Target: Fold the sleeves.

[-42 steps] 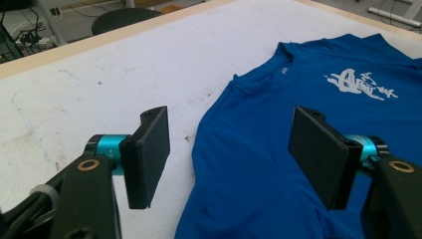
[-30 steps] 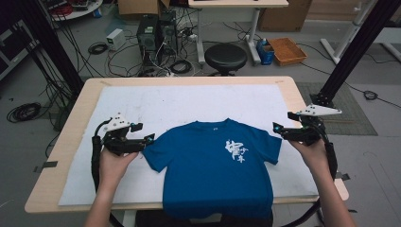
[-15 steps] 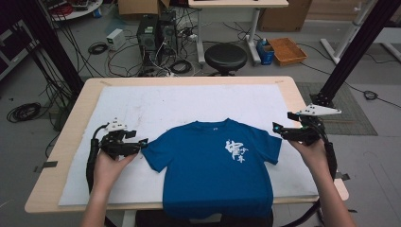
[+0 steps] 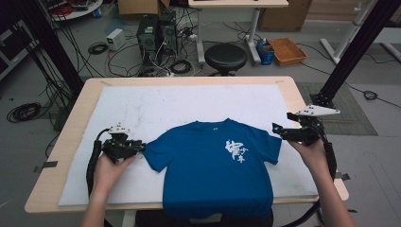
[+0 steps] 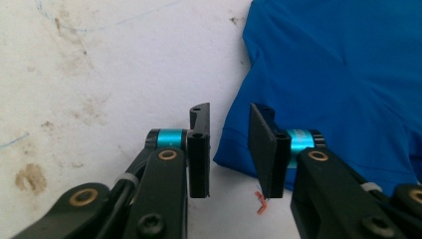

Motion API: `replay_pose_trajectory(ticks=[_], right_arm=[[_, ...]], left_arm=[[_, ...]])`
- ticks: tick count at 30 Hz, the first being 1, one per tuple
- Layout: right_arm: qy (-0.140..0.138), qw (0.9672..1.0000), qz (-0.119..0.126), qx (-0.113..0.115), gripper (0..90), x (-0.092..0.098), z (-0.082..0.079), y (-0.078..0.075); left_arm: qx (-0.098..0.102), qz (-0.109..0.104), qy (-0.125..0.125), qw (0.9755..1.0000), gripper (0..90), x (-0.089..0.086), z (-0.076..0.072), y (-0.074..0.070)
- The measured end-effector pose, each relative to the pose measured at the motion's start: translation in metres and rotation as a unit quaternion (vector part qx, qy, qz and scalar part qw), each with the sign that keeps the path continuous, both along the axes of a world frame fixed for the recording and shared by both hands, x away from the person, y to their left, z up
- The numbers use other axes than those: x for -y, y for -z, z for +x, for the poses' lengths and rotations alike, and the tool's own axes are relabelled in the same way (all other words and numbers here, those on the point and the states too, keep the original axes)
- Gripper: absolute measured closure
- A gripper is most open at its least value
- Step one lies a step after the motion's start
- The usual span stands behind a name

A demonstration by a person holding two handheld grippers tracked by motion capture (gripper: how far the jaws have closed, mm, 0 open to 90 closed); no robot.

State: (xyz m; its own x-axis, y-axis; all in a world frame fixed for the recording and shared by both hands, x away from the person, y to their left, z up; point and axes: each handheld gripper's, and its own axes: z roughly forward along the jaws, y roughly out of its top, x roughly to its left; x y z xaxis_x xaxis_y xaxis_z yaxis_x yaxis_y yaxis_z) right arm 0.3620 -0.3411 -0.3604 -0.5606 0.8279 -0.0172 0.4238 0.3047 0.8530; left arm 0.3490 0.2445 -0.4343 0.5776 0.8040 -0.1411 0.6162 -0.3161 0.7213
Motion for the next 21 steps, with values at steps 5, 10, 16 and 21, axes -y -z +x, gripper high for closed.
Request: replay_pose_trajectory(ticks=[5,10,16,21], right_arm=[[0.000,1.0000,0.001,0.001,23.1,0.001,0.000,0.001],[0.000,1.0000,0.002,0.004,23.6,0.001,0.000,0.000],[-0.002,1.0000,0.002,0.006,23.9,0.000,-0.001,-0.001],[-0.001,0.9999,0.004,0.010,24.2,0.002,-0.002,-0.003]], left_arm=[[-0.014,0.007,0.001,0.9999,77.9,0.001,0.001,0.004],[-0.013,0.003,0.001,0.9999,87.7,0.004,0.000,0.004],[0.014,-0.015,0.005,0.9998,88.0,0.018,-0.005,-0.014],[0.028,-0.038,0.010,0.9988,88.0,0.045,-0.008,-0.040]])
